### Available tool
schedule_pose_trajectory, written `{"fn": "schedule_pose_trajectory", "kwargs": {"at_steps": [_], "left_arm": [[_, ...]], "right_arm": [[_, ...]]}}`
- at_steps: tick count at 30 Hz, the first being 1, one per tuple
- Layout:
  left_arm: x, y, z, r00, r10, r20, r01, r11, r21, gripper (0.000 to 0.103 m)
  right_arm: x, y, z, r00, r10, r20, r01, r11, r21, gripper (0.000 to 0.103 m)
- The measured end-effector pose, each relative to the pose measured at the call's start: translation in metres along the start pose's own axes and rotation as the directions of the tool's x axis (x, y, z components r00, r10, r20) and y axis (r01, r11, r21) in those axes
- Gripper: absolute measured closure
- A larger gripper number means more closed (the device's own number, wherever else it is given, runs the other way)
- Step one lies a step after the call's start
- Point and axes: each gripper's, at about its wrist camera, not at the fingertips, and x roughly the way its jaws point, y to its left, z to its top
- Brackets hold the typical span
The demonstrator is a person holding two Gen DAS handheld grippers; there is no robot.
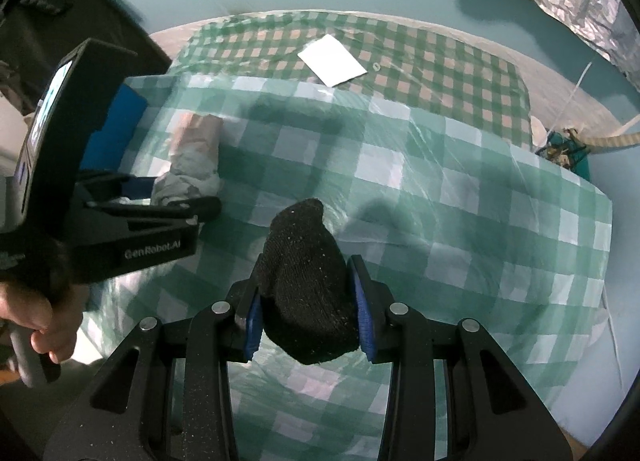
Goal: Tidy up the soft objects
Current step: 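Grasp the grey-and-pink wrapped bundle with the left tool and lift it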
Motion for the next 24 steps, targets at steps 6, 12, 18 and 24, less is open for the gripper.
{"fn": "schedule_pose_trajectory", "kwargs": {"at_steps": [6,12,18,24], "left_arm": [[-0.014,0.007,-0.011,0.999,0.013,0.047,-0.015,0.999,0.041,0.053],[-0.029,0.014,-0.026,0.995,0.052,0.087,-0.059,0.994,0.089,0.053],[-0.055,0.022,-0.043,0.984,0.092,0.151,-0.113,0.984,0.135,0.053],[-0.086,0.03,-0.058,0.975,0.099,0.2,-0.13,0.98,0.148,0.053]], "right_arm": [[-0.005,0.014,0.003,1.0,0.001,0.006,-0.001,1.0,-0.016,0.066],[-0.017,0.028,0.005,1.0,-0.001,0.023,0.002,1.0,-0.028,0.066],[-0.036,0.041,0.007,0.999,-0.002,0.042,0.003,1.0,-0.028,0.066],[-0.055,0.055,0.008,0.998,0.006,0.057,-0.004,0.999,-0.036,0.066]]}}
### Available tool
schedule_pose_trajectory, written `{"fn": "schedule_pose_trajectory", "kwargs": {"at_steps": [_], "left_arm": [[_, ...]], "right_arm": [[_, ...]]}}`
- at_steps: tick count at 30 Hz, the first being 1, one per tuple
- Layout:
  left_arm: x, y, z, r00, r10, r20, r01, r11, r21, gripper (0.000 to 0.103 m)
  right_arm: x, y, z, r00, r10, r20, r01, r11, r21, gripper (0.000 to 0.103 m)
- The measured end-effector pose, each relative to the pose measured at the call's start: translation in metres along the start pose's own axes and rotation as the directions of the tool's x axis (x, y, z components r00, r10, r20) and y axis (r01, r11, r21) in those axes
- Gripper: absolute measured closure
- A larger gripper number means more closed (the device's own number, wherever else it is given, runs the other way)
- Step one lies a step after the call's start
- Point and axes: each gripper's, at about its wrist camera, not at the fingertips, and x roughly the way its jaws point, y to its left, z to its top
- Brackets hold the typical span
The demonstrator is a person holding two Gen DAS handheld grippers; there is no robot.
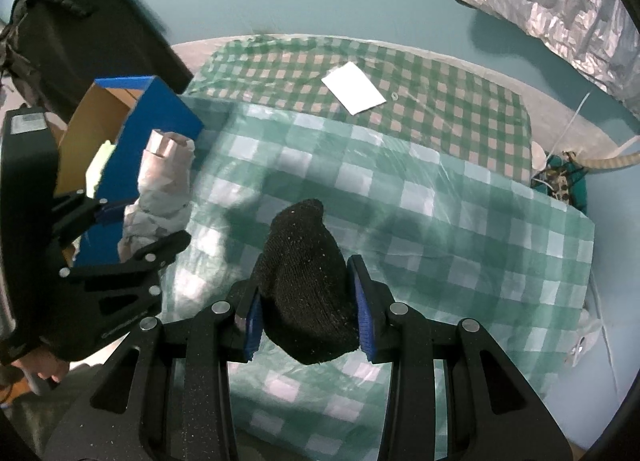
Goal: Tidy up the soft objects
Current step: 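Grasp the grey-and-pink wrapped bundle with the left tool and lift it, then carry the wrapped bundle and black sock over the box with both tools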
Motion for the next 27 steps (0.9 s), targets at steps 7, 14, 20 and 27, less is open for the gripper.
{"fn": "schedule_pose_trajectory", "kwargs": {"at_steps": [7,14,20,27], "left_arm": [[-0.039,0.016,-0.011,0.999,-0.014,0.046,0.015,1.0,-0.023,0.053],[-0.071,0.031,-0.022,0.997,-0.008,0.078,0.011,0.999,-0.036,0.053],[-0.089,0.05,-0.031,0.996,0.006,0.091,0.0,0.998,-0.062,0.053],[-0.093,0.077,-0.045,0.996,0.023,0.082,-0.014,0.993,-0.113,0.053]], "right_arm": [[-0.017,0.022,0.005,1.0,0.019,0.014,-0.018,1.0,-0.017,0.066],[-0.031,0.047,0.01,0.999,0.044,0.032,-0.043,0.998,-0.043,0.066],[-0.04,0.071,0.015,0.997,0.062,0.041,-0.059,0.996,-0.068,0.066],[-0.045,0.097,0.027,0.995,0.087,0.043,-0.083,0.992,-0.092,0.066]]}}
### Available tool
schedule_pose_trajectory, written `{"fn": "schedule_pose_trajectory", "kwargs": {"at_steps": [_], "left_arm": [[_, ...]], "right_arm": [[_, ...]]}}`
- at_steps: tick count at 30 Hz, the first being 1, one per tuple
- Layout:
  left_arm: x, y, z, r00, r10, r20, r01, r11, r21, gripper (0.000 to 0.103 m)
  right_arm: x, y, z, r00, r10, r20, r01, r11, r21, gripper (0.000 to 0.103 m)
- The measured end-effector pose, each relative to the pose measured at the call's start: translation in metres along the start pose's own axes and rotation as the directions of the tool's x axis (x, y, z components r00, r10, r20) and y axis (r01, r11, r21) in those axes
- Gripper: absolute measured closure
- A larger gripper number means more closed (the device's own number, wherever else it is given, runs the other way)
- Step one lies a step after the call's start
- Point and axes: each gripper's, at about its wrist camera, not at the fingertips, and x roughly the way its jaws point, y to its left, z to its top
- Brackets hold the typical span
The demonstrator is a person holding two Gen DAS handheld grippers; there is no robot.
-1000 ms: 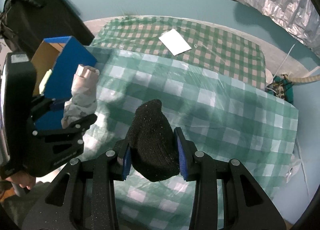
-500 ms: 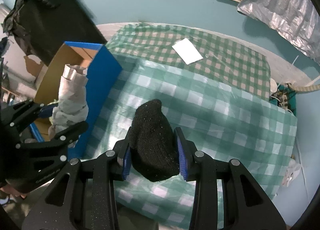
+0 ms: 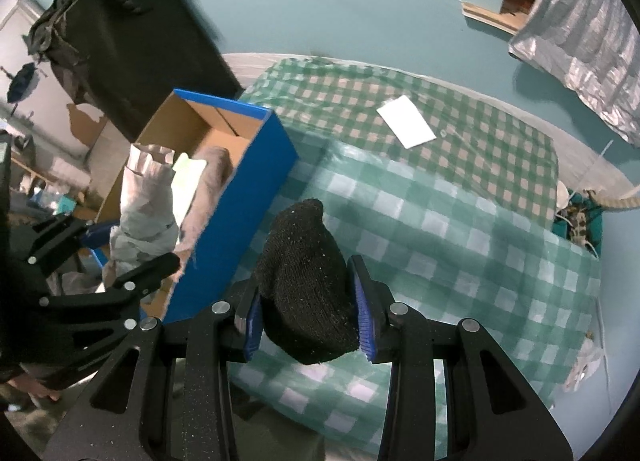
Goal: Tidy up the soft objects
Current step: 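Carry the wrapped bundle and black sock over the box with both tools, then open both tools to drop the bundle and sock into the box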
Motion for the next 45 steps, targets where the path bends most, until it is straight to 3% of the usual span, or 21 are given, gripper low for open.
{"fn": "schedule_pose_trajectory", "kwargs": {"at_steps": [21,38,43,45], "left_arm": [[0.008,0.104,-0.024,0.995,0.073,-0.062,-0.083,0.982,-0.171,0.053],[0.034,0.151,-0.045,0.989,0.058,-0.135,-0.093,0.96,-0.264,0.053],[0.044,0.157,-0.048,0.988,0.047,-0.146,-0.086,0.958,-0.275,0.049],[0.046,0.157,-0.048,0.987,0.049,-0.155,-0.089,0.96,-0.264,0.043]], "right_arm": [[0.038,0.084,0.041,0.996,0.08,-0.037,-0.083,0.99,-0.111,0.066],[0.09,0.136,0.06,0.988,0.103,-0.118,-0.122,0.978,-0.168,0.066],[0.101,0.144,0.065,0.986,0.097,-0.133,-0.12,0.977,-0.174,0.065],[0.105,0.145,0.068,0.986,0.094,-0.138,-0.117,0.978,-0.172,0.065]]}}
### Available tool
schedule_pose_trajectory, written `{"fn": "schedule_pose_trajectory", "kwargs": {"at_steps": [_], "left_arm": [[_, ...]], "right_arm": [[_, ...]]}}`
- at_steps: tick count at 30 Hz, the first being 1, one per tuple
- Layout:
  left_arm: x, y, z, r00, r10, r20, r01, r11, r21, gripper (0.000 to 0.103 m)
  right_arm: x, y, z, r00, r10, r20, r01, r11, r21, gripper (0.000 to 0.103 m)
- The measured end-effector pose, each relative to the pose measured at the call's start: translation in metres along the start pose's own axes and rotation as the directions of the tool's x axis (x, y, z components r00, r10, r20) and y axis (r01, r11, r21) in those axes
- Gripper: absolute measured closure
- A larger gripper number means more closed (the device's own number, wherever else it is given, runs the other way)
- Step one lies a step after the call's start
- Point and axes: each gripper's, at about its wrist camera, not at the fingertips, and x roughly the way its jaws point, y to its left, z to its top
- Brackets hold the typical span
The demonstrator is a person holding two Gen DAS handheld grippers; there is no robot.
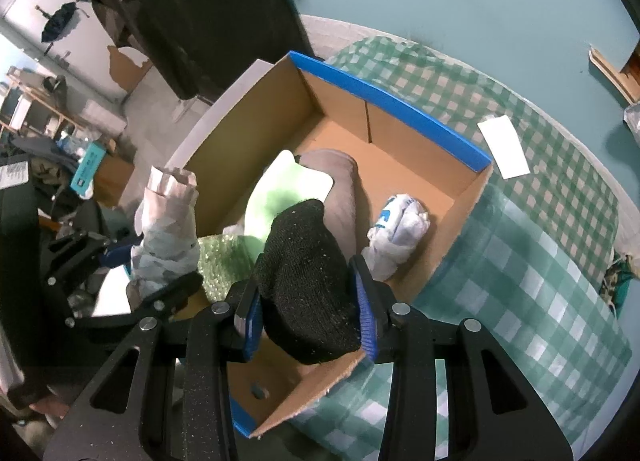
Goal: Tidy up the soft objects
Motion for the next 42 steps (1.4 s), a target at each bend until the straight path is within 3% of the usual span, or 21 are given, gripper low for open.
{"fn": "schedule_pose_trajectory", "kwargs": {"at_steps": [8,14,31,34,38,42], "left_arm": [[-0.003,0.0,-0.001,1.0,0.018,0.006,-0.018,1.0,0.01,0.036],[-0.009,0.005,0.001,1.0,0.009,0.016,-0.008,1.0,-0.018,0.036],[-0.058,0.01,0.0,0.995,-0.028,0.095,0.035,0.997,-0.065,0.035],[-0.067,0.01,0.001,0.994,-0.005,0.112,0.013,0.998,-0.067,0.034],[-0.08,0.012,0.001,0.99,-0.015,0.137,0.026,0.997,-0.078,0.026],[-0.098,0.01,0.001,0.982,-0.002,0.191,0.018,0.996,-0.083,0.025]], "right_arm": [[0.005,0.001,0.005,1.0,-0.004,0.003,0.004,1.0,0.002,0.06],[0.002,-0.002,0.007,0.999,-0.021,0.029,0.021,1.0,0.001,0.044],[-0.053,0.0,0.005,0.991,-0.048,0.126,0.043,0.998,0.041,0.044],[-0.066,0.0,0.005,0.988,-0.055,0.147,0.046,0.997,0.063,0.044],[-0.082,0.001,0.003,0.982,-0.073,0.176,0.059,0.994,0.088,0.044],[-0.098,0.004,-0.001,0.973,-0.091,0.211,0.072,0.993,0.094,0.044]]}}
